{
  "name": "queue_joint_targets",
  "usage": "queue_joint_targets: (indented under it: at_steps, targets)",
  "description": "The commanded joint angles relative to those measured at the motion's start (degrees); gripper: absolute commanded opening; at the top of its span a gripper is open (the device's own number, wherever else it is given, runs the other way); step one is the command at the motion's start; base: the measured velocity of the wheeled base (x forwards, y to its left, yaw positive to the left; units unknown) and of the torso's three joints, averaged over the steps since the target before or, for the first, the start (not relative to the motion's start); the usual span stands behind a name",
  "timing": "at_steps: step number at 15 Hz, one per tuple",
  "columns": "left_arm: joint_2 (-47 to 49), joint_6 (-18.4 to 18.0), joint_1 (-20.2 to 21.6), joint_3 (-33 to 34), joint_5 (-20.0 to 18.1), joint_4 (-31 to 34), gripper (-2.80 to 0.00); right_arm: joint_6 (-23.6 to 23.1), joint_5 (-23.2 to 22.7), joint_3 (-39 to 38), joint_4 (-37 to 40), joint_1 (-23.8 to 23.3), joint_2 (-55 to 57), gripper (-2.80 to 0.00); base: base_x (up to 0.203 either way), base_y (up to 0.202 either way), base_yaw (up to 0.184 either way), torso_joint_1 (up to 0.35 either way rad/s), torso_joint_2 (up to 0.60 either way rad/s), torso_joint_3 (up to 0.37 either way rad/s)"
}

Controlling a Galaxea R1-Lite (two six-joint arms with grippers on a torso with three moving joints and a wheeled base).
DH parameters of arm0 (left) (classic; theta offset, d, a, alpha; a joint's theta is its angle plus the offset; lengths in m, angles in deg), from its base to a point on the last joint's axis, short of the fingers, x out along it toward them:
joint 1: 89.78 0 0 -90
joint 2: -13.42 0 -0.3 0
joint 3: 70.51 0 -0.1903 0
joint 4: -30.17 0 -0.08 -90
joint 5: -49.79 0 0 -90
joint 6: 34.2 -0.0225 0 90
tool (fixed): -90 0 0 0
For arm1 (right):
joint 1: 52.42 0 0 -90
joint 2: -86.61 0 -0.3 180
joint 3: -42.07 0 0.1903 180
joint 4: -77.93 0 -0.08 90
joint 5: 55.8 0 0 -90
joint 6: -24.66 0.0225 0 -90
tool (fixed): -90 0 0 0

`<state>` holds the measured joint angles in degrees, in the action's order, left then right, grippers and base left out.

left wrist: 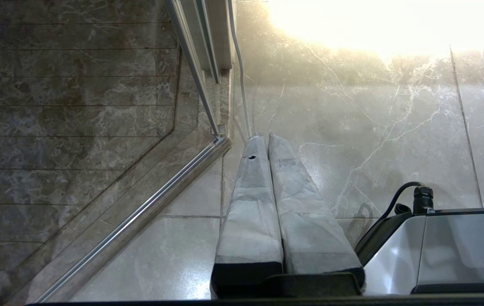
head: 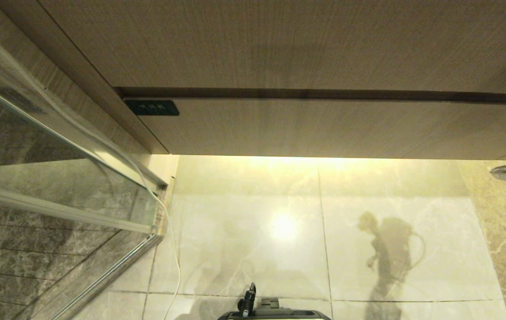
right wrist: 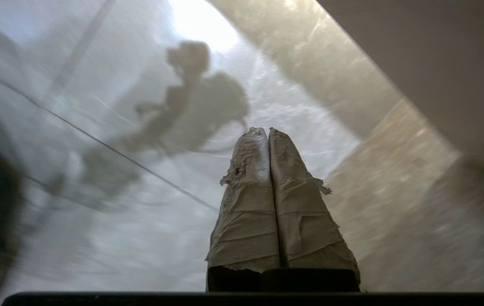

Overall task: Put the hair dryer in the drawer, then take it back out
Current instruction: Close the drawer

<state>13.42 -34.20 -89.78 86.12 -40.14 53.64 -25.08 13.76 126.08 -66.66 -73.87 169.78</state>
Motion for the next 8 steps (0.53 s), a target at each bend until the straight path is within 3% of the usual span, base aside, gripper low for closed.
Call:
queue_joint_targets:
  at_steps: [1,5,8]
  targets:
    - [-0.1,0.0,0.0,0.0,0.0,0.0,-2.8,7.3,0.0,-3.2,0.1,0.8,-7.4,-2.8,0.0,0.0,0.0,0.0,0.0,0.0]
    - [0.0,0.0,0.0,0.0,0.0,0.0,-2.8,13.7,0.1,-13.5,-0.4,1.3,-19.8,-2.8,0.0,0.0,0.0,0.0,0.0,0.0]
    - [0.0,0.0,0.0,0.0,0.0,0.0,-2.8,22.0,0.1,-25.9,-2.6,3.9,-34.9,-2.8,0.0,0.0,0.0,0.0,0.0,0.0]
